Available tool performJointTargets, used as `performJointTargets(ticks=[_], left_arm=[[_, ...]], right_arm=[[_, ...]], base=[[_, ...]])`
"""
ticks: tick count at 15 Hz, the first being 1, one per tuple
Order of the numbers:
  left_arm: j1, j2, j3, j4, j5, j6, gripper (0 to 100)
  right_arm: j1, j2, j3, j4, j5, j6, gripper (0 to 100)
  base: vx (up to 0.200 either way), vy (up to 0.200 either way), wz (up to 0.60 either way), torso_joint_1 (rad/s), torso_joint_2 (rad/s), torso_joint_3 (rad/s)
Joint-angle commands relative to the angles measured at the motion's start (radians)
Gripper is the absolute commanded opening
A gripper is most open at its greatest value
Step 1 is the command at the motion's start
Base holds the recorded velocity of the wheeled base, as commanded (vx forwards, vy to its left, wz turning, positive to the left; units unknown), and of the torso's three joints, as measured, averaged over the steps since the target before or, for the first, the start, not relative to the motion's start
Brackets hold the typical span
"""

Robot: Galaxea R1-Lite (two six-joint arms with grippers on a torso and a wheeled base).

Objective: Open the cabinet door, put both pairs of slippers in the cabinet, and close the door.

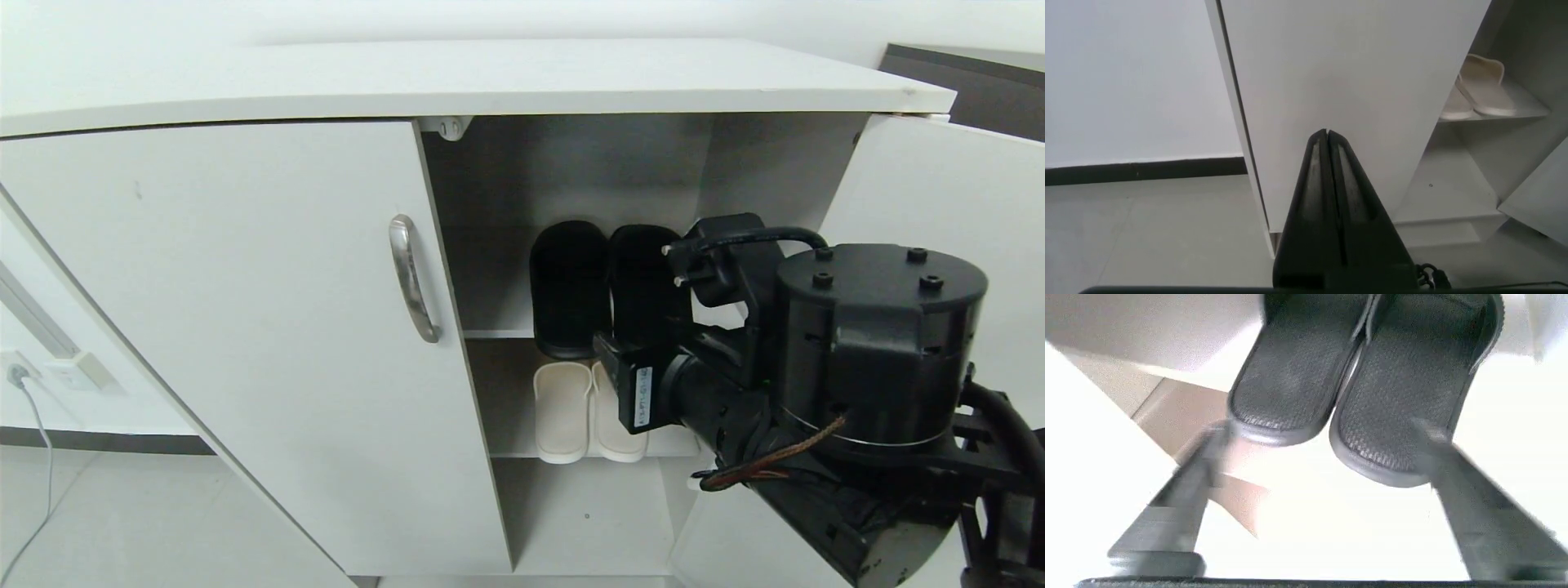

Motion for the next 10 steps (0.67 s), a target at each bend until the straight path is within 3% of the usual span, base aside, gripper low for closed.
performJointTargets(ticks=[1,7,10], left_arm=[[0.0,0.001,0.0,0.0,0.0,0.0,0],[0.0,0.001,0.0,0.0,0.0,0.0,0],[0.0,0.001,0.0,0.0,0.0,0.0,0]], right_arm=[[0.005,-0.004,0.01,0.0,0.001,0.0,0],[0.005,-0.004,0.038,-0.001,0.007,0.0,0],[0.005,-0.004,0.039,-0.001,0.015,-0.002,0]], base=[[0.0,0.0,0.0,0.0,0.0,0.0],[0.0,0.0,0.0,0.0,0.0,0.0],[-0.2,0.0,0.0,0.001,0.0,0.004]])
